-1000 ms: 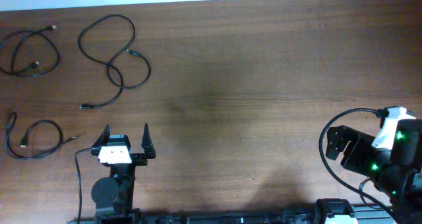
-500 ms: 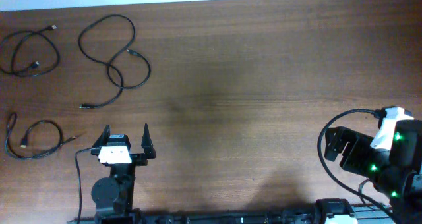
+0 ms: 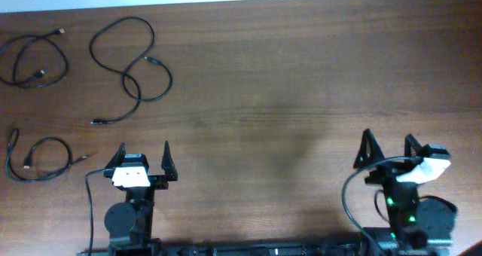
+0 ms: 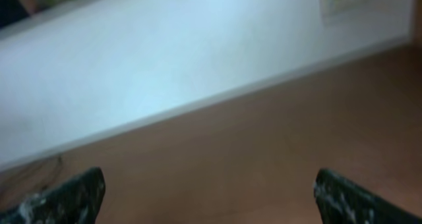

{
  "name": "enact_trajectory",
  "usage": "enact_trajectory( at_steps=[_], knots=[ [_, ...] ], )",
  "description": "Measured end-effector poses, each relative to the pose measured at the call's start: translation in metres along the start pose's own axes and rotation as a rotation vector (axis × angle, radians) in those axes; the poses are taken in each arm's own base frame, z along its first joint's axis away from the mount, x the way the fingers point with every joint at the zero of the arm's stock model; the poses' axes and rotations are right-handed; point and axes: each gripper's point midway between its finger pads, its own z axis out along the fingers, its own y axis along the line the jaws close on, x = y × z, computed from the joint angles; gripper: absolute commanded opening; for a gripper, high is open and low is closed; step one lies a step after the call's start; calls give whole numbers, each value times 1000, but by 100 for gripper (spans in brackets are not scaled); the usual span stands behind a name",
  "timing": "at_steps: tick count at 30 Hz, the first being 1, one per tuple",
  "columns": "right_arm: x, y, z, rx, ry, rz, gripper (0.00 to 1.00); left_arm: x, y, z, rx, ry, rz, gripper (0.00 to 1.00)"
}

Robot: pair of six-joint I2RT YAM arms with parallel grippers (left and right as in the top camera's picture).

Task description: Untangle cables

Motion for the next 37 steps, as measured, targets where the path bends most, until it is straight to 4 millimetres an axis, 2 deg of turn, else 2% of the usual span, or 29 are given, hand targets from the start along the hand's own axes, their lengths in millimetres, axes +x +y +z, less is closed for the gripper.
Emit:
enact_trajectory(
  at_steps=[2, 6, 37],
  knots=[
    [40, -10, 17, -22, 17, 7, 98, 0, 0, 0, 0, 1, 0, 99],
    [73, -19, 27, -25, 43, 14, 98, 0, 0, 0, 0, 1, 0, 99],
    [75, -18, 27, -22, 42, -45, 98, 0, 0, 0, 0, 1, 0, 99]
  ],
)
